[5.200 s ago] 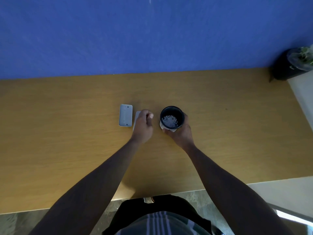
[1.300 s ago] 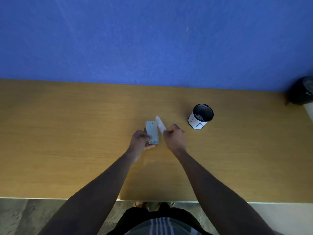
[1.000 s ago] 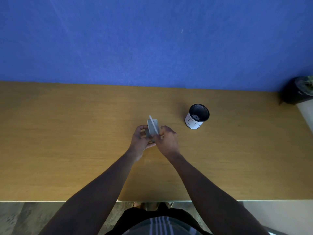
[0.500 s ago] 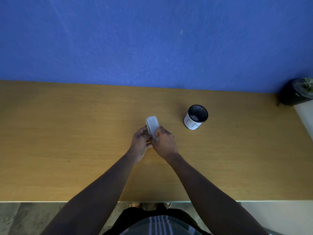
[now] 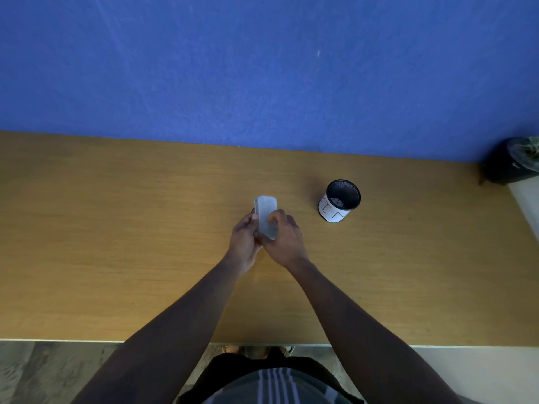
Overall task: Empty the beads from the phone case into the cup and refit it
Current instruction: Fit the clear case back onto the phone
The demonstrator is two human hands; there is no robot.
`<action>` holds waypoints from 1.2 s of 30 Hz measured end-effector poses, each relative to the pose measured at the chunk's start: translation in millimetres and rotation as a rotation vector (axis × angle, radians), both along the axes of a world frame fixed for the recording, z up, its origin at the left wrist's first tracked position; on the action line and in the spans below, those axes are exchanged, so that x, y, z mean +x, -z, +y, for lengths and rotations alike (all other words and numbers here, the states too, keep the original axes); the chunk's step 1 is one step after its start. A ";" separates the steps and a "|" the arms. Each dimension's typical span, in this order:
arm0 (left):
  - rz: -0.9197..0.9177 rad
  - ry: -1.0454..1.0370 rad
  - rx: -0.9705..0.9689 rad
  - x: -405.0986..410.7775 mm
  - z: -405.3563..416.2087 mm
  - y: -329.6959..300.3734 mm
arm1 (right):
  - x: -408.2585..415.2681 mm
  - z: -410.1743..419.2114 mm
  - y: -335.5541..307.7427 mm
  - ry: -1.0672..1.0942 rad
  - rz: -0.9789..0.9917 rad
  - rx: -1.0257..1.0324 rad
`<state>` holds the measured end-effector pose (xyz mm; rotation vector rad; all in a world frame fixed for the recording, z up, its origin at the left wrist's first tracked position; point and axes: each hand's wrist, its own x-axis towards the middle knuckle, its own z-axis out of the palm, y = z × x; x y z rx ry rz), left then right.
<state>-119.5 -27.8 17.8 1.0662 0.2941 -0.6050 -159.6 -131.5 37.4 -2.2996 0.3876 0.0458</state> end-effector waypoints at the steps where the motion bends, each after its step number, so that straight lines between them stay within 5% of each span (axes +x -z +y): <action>1: 0.003 -0.004 -0.009 -0.6 -0.5 -0.7 | -0.5 0.8 -0.7 0.001 -0.001 -0.003; 15: -0.013 -0.013 0.110 -1.3 -2.6 -7.5 | -2.9 0.6 -7.8 -0.052 0.037 -0.001; 23: -0.087 0.045 0.229 -1.2 -3.4 -11.4 | 1.1 -15.5 1.7 0.190 -0.211 0.221; 36: -0.238 0.260 0.342 2.4 8.5 -10.2 | 17.7 -42.4 -9.4 0.029 -0.090 0.251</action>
